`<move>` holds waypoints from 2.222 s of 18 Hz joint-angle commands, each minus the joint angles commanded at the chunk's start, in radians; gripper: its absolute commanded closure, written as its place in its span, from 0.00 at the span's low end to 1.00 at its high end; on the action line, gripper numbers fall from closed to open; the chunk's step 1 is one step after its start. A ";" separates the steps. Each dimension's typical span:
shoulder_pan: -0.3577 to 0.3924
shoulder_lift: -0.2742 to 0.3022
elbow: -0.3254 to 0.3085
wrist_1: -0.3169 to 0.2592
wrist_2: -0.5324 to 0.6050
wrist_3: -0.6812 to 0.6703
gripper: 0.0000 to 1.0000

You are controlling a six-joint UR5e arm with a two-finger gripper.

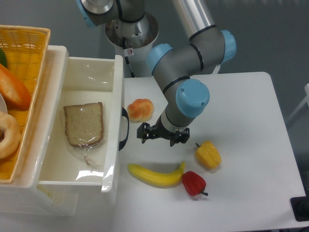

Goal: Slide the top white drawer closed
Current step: 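Lower the gripper toward the front face of the open white drawer, then push the drawer front with the gripper, sliding the drawer into the cabinet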

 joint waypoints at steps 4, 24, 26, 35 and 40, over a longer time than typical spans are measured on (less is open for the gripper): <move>-0.012 -0.002 -0.003 0.000 -0.006 0.000 0.00; -0.031 0.018 -0.003 -0.005 -0.063 0.000 0.00; -0.037 0.023 -0.002 -0.005 -0.066 0.000 0.00; -0.093 0.035 0.006 -0.003 -0.071 0.000 0.00; -0.129 0.035 0.018 -0.003 -0.071 -0.005 0.00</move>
